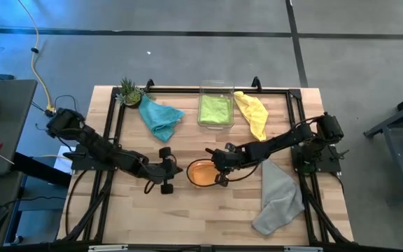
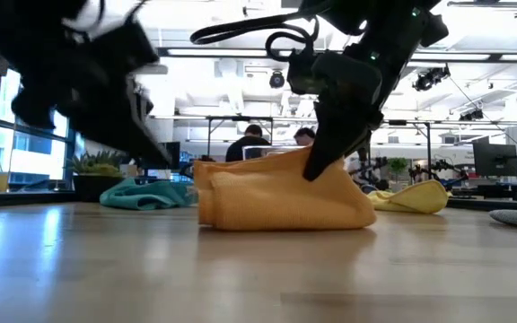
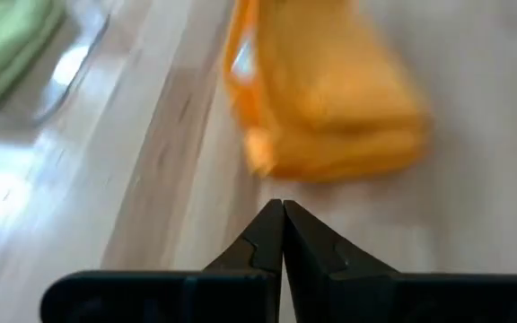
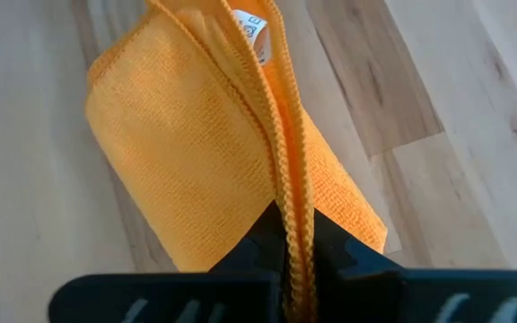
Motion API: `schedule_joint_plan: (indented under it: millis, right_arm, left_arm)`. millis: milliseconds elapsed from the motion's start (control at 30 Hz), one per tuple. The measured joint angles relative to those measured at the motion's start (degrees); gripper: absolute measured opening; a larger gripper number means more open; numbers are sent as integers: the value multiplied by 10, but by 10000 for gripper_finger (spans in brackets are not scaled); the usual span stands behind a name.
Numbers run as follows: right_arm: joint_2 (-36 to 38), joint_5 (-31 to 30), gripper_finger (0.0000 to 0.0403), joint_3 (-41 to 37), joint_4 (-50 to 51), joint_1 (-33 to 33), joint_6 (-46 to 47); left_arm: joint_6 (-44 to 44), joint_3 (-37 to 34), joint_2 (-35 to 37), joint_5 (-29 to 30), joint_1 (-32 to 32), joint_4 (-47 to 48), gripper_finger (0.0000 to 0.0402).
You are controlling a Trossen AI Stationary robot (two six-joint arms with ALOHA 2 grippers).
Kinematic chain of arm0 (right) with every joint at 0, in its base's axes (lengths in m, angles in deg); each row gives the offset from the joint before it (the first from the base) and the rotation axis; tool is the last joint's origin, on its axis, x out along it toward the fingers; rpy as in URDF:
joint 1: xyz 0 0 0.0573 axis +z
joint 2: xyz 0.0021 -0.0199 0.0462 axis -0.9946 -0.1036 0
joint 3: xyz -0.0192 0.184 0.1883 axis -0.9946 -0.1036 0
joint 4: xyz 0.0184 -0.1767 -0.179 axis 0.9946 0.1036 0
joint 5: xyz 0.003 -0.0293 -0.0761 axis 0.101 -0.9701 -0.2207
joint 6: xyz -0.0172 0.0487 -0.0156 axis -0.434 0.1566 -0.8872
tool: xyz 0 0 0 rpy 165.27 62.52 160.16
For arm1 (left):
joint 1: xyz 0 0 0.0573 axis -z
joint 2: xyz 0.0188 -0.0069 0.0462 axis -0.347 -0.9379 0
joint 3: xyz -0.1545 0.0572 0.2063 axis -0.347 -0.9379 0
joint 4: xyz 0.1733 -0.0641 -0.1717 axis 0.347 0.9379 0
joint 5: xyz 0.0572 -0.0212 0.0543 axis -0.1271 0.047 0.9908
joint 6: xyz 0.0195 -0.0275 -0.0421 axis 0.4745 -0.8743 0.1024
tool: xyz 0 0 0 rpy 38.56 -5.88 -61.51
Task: Fold microfiber towels
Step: Fold the orange microfiber cloth
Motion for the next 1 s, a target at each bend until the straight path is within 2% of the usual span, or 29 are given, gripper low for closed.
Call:
schedule_joint_plan:
  millis: [200, 433, 533, 667, 833, 933, 1000]
  right_arm:
    - [-1, 0, 3, 0, 5, -15, -5]
    - [-32, 6, 29, 0, -1, -30, -5]
    - [-33, -23, 62, 0, -3, -31, -5]
    - [-20, -56, 129, 0, 2, -31, -4]
    - [29, -65, 208, 0, 14, -31, -27]
    - [75, -85, 223, 0, 38, -25, -55]
    - [100, -106, 212, -7, 39, -14, -76]
  left_arm:
    - [-2, 1, 21, -16, 17, -74, 0]
    - [-12, 0, 12, -19, 20, -92, 0]
    - [-17, 0, 4, -19, 20, -95, 0]
    - [-24, 0, -4, -19, 20, -102, 0]
    - [-31, 1, -17, -19, 19, -123, 0]
    - [-36, 1, -24, -19, 18, -156, 0]
    - [-36, 0, -31, -21, 15, -179, 0]
